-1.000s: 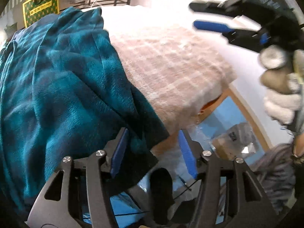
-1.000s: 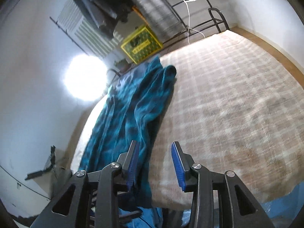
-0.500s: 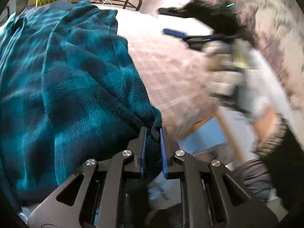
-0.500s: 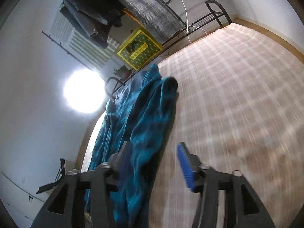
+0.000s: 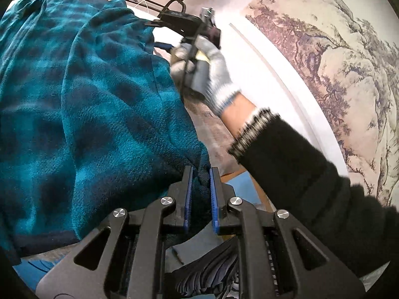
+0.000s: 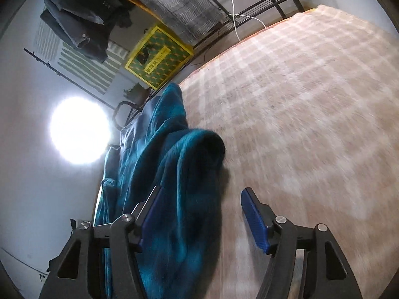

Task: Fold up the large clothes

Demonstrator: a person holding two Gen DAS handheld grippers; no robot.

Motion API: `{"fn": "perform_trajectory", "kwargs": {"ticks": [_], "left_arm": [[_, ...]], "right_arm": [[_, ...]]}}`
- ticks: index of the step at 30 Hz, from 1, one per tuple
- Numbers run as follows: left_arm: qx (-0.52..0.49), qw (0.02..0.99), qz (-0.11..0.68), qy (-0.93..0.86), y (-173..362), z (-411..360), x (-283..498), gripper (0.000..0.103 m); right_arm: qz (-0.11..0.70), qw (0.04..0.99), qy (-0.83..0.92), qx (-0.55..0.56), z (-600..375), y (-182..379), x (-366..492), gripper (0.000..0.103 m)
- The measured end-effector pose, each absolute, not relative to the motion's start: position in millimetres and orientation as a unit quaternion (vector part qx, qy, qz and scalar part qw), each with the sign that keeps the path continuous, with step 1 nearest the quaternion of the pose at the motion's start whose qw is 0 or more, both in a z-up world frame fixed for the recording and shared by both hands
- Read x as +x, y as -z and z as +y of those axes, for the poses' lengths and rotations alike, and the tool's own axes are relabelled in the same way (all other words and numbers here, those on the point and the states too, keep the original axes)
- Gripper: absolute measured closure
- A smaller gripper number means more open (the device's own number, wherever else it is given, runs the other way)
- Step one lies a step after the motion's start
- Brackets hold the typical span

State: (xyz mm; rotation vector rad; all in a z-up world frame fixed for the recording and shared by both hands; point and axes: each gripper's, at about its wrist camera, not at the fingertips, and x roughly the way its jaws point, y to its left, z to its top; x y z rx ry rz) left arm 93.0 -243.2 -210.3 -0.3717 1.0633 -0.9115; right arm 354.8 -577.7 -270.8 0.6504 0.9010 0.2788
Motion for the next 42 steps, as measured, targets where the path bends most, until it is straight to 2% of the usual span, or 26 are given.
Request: {"fn": "perform_trajectory", "kwargs": {"ticks": [1, 2, 4, 6, 14, 18, 23, 32, 39, 40, 42], "left_arm": [[-0.169, 0.749, 0.486, 0.417, 210, -243, 93, 0.092], [-0.169, 0.749, 0.486, 0.417, 211, -242, 93, 0.092], [-0.172, 0.748, 0.486, 0.418, 212, -239, 93, 0.092], [-0.182, 0.743, 0.488, 0.419, 216, -234, 95, 0.092], [-0.227, 0.734, 0.476, 0.429, 216, -202, 92, 0.093], [-0.249, 0.733, 0.469, 0.426, 218, -177, 91, 0.093], [-0.269, 0.739, 0.467, 0.405, 229, -140, 86, 0.094], [-0.307, 0.754, 0.465, 0.347, 250, -74, 84, 0.094], [-0.315, 0.757, 0.48, 0.312, 273, -53, 85, 0.094], [-0.316, 0.756, 0.482, 0.31, 276, -53, 85, 0.094], [-0.316, 0.755, 0.485, 0.309, 279, -54, 85, 0.094]], "right_arm": [[0.426, 0.838, -0.137, 0.312, -575, 273, 360, 0.047], [0.43, 0.834, -0.141, 0.315, -572, 277, 365, 0.066], [0.451, 0.827, -0.137, 0.305, -560, 284, 377, 0.084], [0.455, 0.832, -0.12, 0.294, -552, 283, 381, 0.093], [0.457, 0.854, -0.073, 0.238, -512, 225, 384, 0.097], [0.45, 0.882, -0.051, 0.131, -453, 187, 384, 0.097], [0.448, 0.892, -0.047, 0.025, -375, 170, 389, 0.097], [0.466, 0.88, -0.058, -0.076, -259, 191, 408, 0.097], [0.493, 0.859, -0.051, -0.125, -204, 238, 430, 0.097], [0.497, 0.856, -0.048, -0.133, -200, 246, 431, 0.096], [0.499, 0.854, -0.05, -0.14, -196, 254, 430, 0.081]]}}
